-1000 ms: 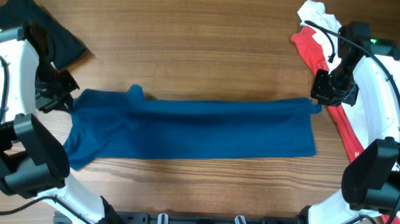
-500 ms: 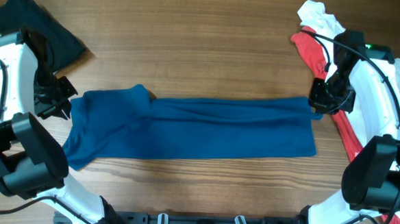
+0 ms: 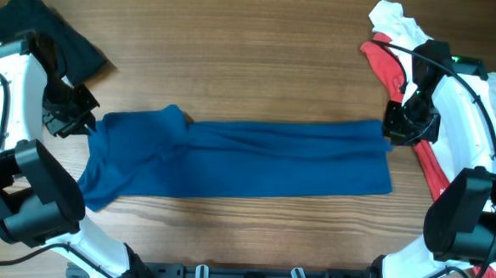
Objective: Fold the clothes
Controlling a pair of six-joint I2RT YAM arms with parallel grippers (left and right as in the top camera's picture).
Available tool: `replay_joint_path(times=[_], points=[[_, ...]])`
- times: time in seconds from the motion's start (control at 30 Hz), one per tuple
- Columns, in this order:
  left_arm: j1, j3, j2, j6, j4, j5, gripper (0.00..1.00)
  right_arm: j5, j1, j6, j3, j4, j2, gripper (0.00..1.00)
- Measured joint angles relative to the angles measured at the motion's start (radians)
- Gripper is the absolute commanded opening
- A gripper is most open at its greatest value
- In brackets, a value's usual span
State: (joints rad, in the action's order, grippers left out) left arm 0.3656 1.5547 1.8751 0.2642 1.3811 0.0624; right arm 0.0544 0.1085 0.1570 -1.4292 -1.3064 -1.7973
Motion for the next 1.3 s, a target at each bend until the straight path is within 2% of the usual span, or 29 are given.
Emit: replay_joint_path(times=[0.13, 0.17, 0.2, 0.3, 0.47, 0.57, 0.6, 0.93, 1.17, 1.3], points=[[0.000, 0.000, 0.000, 0.000, -0.013, 0.011, 0.12, 0.002, 0.000, -0.025, 0.000, -0.029, 0.000, 0.08], [0.000, 0.000, 0.000, 0.000, -0.014, 0.012, 0.13, 0.003, 0.000, -0.029, 0.000, -0.032, 0.000, 0.12], [0.000, 0.000, 0.000, 0.000, -0.014, 0.014, 0.15, 0.003, 0.000, -0.032, 0.000, -0.032, 0.000, 0.17], [0.000, 0.000, 0.000, -0.004, -0.014, 0.014, 0.24, 0.007, 0.000, -0.039, 0.000, -0.031, 0.000, 0.18], [0.000, 0.000, 0.000, -0.012, -0.035, 0.045, 0.44, 0.006, 0.000, -0.040, 0.000, -0.019, 0.000, 0.17], [-0.006, 0.000, 0.000, -0.022, -0.078, 0.074, 0.66, -0.001, 0.000, -0.040, 0.000, -0.001, 0.000, 0.18], [-0.010, 0.000, 0.000, -0.030, -0.096, 0.079, 0.68, -0.005, 0.000, -0.040, 0.000, 0.004, 0.000, 0.18], [-0.050, -0.001, 0.005, -0.042, -0.275, 0.088, 0.69, -0.017, 0.000, -0.040, 0.000, 0.006, 0.000, 0.18], [-0.087, -0.001, 0.080, -0.070, -0.294, 0.085, 0.67, -0.021, 0.000, -0.055, 0.000, 0.011, 0.000, 0.18], [-0.114, -0.003, 0.109, -0.078, -0.294, 0.085, 0.61, -0.021, 0.000, -0.058, 0.000, 0.012, 0.000, 0.18]])
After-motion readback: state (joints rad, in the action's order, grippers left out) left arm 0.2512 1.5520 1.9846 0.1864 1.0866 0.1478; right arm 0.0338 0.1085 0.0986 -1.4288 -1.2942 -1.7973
